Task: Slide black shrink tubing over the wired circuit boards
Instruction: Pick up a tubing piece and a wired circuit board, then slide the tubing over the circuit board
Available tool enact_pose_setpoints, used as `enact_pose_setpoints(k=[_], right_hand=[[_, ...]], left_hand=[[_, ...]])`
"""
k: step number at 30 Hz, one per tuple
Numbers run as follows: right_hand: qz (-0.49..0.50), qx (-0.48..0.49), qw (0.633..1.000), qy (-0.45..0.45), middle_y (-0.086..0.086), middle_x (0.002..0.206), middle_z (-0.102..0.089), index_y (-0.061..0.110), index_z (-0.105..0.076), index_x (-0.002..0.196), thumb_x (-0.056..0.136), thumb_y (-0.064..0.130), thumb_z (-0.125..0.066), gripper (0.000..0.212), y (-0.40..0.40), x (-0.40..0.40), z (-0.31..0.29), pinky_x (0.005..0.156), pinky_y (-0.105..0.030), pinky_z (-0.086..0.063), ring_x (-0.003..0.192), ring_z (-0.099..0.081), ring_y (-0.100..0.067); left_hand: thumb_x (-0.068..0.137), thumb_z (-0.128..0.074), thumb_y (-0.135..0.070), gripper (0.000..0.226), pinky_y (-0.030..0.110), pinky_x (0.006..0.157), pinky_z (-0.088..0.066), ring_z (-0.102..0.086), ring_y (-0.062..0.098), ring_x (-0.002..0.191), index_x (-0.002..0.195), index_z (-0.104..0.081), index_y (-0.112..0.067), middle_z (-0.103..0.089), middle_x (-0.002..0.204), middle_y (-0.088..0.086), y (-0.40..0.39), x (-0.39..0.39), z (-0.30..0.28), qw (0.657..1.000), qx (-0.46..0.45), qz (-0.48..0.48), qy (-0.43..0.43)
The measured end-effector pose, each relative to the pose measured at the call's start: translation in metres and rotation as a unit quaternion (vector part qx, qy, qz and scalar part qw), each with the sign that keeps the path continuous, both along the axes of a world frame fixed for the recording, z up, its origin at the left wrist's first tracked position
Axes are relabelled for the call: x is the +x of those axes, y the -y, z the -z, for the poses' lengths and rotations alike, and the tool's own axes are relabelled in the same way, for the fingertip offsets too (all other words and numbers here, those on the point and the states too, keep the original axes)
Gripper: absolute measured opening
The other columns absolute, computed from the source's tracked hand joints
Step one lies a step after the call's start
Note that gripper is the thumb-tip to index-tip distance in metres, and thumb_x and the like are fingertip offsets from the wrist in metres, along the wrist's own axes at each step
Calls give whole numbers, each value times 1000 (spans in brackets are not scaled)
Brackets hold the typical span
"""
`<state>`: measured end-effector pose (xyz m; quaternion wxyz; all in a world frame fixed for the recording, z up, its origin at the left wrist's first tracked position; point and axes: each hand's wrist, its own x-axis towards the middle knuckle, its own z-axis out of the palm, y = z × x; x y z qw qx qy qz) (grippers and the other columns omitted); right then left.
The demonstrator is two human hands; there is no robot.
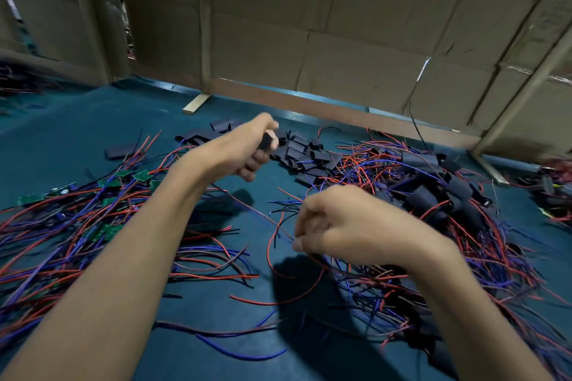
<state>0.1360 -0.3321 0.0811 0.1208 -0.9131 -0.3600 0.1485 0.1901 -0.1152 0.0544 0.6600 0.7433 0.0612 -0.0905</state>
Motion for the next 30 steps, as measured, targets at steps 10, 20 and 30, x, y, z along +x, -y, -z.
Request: enact_pose_setpoints(k=[10,20,30], right_hand=[[67,326,942,-48,-1,65,-73,25,-76,89,86,8,-60,24,40,-13,-54,51,-24,-48,53,-63,-15],[105,451,880,107,-3,71,-76,18,-81,89,82,7,-80,14,95,-6,-77,54,-7,-43,55,-61,0],[122,396,899,141,0,82,-77,32,-83,85,74,17,-86,19,106,10,-73,61,-19,-49,69,-64,-12]], left_hand=[[106,-42,-40,27,23,46,-44,-53,2,52,130,-51,-33,-60,92,2,-8,-9,-17,957,234,3,172],[90,-72,-3,45,30,94,-56,-71,20,105,130,-60,-17,-75,112,4,19,-25,-30,948,134,117,265],[86,-73,6,44,28,96,-55,-71,18,108,124,-64,-13,-76,111,0,24,-33,-34,939,144,135,281]])
